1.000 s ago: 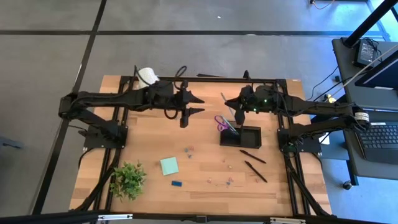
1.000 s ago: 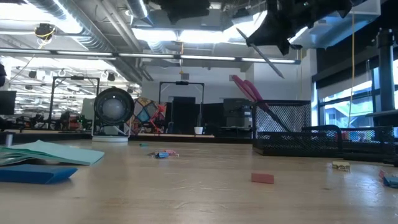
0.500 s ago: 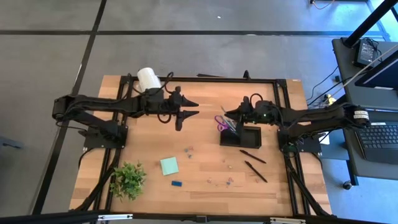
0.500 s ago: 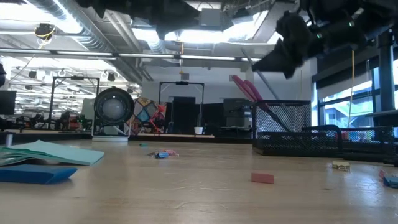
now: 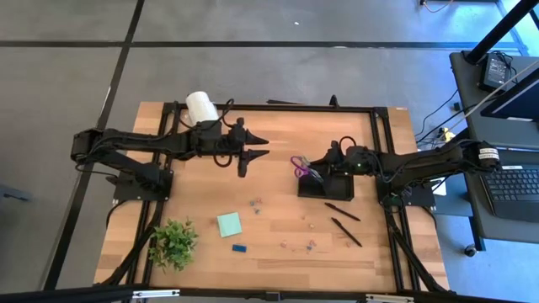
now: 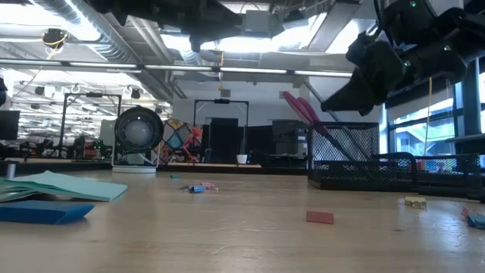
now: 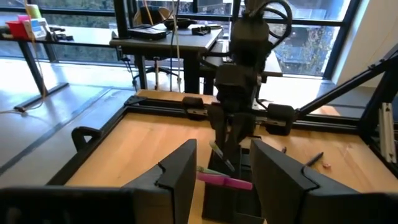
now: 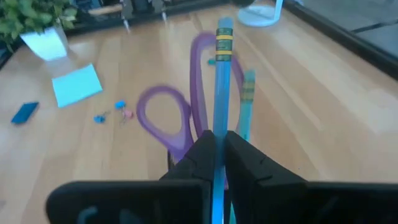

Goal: Pick and place office supplies into organizer
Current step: Put the blue pencil into the black desk organizer

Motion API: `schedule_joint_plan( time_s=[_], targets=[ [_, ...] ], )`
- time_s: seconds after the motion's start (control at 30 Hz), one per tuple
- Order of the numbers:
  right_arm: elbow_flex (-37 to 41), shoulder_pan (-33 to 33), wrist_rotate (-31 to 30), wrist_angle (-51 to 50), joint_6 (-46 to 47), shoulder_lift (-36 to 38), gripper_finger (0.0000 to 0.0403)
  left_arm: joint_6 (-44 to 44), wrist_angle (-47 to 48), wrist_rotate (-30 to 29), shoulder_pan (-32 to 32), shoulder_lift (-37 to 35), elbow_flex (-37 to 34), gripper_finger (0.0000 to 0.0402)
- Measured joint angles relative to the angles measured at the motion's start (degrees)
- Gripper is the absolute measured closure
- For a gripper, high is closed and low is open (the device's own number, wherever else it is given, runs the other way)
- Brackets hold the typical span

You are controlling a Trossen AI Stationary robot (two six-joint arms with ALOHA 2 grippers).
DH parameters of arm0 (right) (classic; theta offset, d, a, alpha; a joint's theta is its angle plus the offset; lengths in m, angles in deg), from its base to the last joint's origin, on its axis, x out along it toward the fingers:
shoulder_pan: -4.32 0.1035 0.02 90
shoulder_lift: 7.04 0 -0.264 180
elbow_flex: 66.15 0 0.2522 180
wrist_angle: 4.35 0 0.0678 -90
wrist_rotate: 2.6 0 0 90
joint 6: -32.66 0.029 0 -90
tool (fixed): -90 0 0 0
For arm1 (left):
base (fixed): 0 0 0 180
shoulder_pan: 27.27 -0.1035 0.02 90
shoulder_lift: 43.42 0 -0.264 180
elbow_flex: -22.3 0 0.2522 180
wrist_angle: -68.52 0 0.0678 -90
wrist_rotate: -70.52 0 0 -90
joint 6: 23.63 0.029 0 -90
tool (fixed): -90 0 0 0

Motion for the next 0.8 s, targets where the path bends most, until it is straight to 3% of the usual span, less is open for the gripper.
schedule_joint_plan(
  time_s=[0.53,0.8],
  targets=[
    [1.1,0.0,-0.3,-0.6,1.4,0.0,0.0371,0.2,-0.2,-0.3,0.0,0.0,0.0,0.0258],
    [1.1,0.0,-0.2,-0.8,1.6,0.0,0.0331,0.1,-0.2,-0.2,0.0,0.0,0.0,0.0258]
  ],
)
